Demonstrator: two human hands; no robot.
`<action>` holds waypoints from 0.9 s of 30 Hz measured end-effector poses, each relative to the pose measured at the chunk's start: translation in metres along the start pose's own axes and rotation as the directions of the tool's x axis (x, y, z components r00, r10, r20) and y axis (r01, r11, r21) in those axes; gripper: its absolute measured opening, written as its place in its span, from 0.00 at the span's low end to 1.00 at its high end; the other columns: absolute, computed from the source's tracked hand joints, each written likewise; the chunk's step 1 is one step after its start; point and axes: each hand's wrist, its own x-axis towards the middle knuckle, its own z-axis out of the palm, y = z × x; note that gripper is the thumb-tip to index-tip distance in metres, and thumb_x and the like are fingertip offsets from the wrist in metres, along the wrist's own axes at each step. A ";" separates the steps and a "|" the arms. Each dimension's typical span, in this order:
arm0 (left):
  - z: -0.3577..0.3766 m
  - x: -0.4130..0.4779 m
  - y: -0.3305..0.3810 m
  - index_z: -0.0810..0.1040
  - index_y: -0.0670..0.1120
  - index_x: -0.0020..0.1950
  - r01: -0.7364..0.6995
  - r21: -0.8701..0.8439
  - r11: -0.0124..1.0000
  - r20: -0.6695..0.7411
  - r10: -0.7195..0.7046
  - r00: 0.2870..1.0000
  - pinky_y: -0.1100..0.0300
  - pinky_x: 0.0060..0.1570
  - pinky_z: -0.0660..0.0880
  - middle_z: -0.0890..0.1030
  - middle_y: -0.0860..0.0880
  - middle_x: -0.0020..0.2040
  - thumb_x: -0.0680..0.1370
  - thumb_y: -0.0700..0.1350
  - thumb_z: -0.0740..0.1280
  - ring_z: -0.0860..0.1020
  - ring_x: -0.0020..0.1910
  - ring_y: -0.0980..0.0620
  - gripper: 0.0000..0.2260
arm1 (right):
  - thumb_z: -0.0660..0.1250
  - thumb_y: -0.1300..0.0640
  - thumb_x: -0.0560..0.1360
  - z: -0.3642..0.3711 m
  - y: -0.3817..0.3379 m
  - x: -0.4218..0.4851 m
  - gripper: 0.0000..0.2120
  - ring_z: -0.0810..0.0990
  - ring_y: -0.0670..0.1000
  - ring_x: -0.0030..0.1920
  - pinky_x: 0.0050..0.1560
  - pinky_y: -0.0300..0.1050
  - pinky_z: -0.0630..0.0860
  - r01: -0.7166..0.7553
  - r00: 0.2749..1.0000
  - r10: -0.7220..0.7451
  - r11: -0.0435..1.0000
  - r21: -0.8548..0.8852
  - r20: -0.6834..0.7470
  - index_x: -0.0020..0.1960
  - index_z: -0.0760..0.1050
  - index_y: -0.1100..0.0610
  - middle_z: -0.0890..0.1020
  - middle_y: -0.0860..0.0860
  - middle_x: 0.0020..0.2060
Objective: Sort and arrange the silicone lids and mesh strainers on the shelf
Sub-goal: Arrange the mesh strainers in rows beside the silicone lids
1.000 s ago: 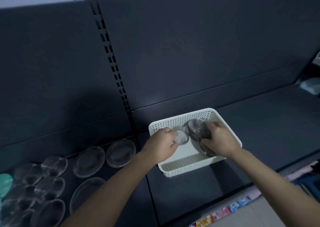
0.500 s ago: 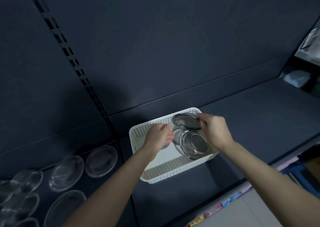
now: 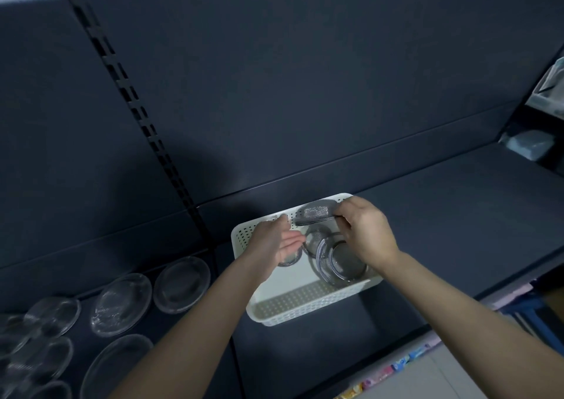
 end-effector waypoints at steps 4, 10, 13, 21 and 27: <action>-0.010 -0.004 0.008 0.75 0.35 0.49 0.001 -0.131 0.991 -0.037 -0.006 0.999 0.56 0.49 0.79 0.80 0.37 0.45 0.80 0.39 0.63 0.81 0.44 0.45 0.07 | 0.69 0.67 0.68 0.009 -0.004 -0.001 0.07 0.80 0.54 0.46 0.48 0.45 0.76 0.188 0.981 -0.182 0.977 0.100 -0.073 0.45 0.81 0.61 0.82 0.53 0.43; -0.036 -0.017 0.011 0.78 0.37 0.47 -0.062 -0.104 0.993 -0.083 0.054 0.995 0.63 0.38 0.81 0.81 0.43 0.41 0.77 0.32 0.64 0.80 0.39 0.51 0.04 | 0.70 0.66 0.69 0.017 -0.014 -0.006 0.15 0.74 0.49 0.53 0.52 0.43 0.73 0.099 0.992 -0.106 0.991 0.094 0.067 0.56 0.79 0.57 0.79 0.53 0.51; -0.047 -0.025 0.015 0.78 0.38 0.46 -0.112 -0.127 0.986 -0.078 0.103 0.992 0.65 0.34 0.79 0.81 0.44 0.39 0.77 0.32 0.64 0.81 0.34 0.53 0.04 | 0.66 0.62 0.72 0.016 -0.018 -0.004 0.16 0.76 0.56 0.53 0.50 0.50 0.75 -0.115 0.968 0.128 0.991 -0.072 0.217 0.59 0.75 0.57 0.76 0.54 0.53; -0.072 -0.045 0.021 0.76 0.41 0.43 -0.231 -0.153 0.961 -0.058 0.224 0.973 0.64 0.36 0.79 0.82 0.47 0.36 0.79 0.35 0.63 0.80 0.35 0.54 0.06 | 0.59 0.43 0.75 0.024 -0.039 -0.008 0.22 0.72 0.57 0.58 0.55 0.51 0.71 -0.023 0.813 0.332 0.840 -0.543 0.479 0.63 0.68 0.56 0.78 0.55 0.55; -0.088 -0.055 0.018 0.75 0.42 0.44 -0.260 -0.137 0.956 -0.105 0.247 0.963 0.66 0.35 0.78 0.80 0.47 0.39 0.79 0.36 0.62 0.79 0.36 0.55 0.06 | 0.57 0.56 0.74 0.013 -0.060 0.001 0.16 0.74 0.57 0.58 0.48 0.47 0.69 -0.002 0.781 0.360 0.819 -0.574 0.510 0.60 0.72 0.55 0.81 0.55 0.54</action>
